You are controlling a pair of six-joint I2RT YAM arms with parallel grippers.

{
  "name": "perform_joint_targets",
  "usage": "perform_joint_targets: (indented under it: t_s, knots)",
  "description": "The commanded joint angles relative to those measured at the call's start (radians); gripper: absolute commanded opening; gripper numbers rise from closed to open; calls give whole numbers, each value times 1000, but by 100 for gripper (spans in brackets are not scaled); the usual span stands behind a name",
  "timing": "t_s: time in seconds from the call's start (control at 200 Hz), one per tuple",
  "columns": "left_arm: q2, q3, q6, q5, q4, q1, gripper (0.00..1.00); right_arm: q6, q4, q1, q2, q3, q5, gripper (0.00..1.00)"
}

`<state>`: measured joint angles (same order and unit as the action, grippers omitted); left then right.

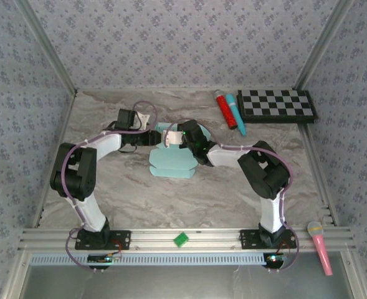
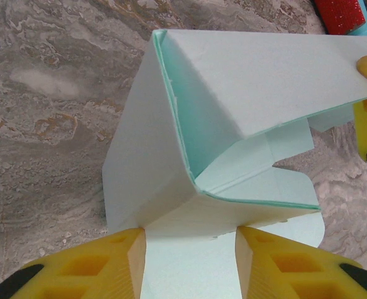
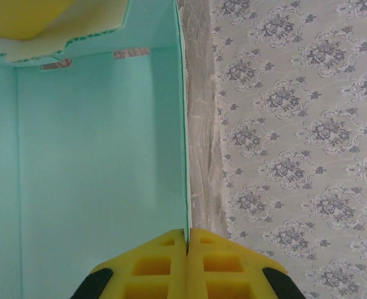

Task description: Fold the paper box

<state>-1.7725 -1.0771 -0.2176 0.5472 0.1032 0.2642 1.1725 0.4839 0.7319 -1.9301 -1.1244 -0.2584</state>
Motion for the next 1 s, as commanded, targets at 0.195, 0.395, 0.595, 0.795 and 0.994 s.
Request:
perform_joint_targets:
  t_s: [0.195, 0.395, 0.595, 0.795, 0.994]
  knots:
    - [34, 23, 6, -32, -41, 6, 44, 12, -20, 13, -21, -12, 16, 0]
    - [136, 82, 10, -135, -53, 7, 45, 11, -18, 11, -23, -11, 20, 0]
    - [235, 146, -9, -223, -93, -8, 49, 10, -9, 11, -24, -9, 15, 0]
    - [276, 188, -82, -356, -122, -51, 50, 12, -8, 11, -28, -8, 11, 0]
    - [173, 104, -118, -363, -56, -79, 49, 16, -9, 14, -29, -9, 10, 0]
